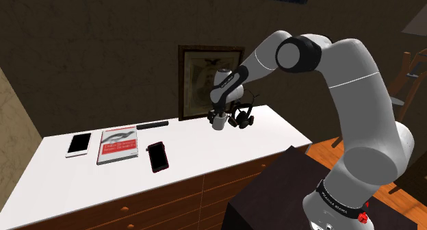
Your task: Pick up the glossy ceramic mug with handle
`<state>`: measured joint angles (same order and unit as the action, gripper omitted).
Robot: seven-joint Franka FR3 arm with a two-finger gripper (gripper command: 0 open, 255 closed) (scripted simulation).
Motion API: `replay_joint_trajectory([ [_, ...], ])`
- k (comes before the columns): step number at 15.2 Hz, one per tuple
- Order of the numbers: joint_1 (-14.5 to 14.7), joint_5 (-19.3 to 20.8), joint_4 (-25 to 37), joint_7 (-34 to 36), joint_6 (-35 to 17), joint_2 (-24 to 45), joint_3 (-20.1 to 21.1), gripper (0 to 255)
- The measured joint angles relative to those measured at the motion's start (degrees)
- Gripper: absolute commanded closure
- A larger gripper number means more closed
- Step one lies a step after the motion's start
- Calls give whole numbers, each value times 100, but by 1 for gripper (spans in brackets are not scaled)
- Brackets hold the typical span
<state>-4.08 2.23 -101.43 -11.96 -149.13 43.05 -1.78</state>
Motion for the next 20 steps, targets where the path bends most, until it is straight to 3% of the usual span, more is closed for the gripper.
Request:
replay_joint_trajectory([
  [1, 1, 0, 20, 2, -7, 29, 0, 255],
  [12, 3, 0, 32, 4, -1, 32, 1, 255],
  [20, 0, -3, -91, -19, 342, -435, 2, 255],
])
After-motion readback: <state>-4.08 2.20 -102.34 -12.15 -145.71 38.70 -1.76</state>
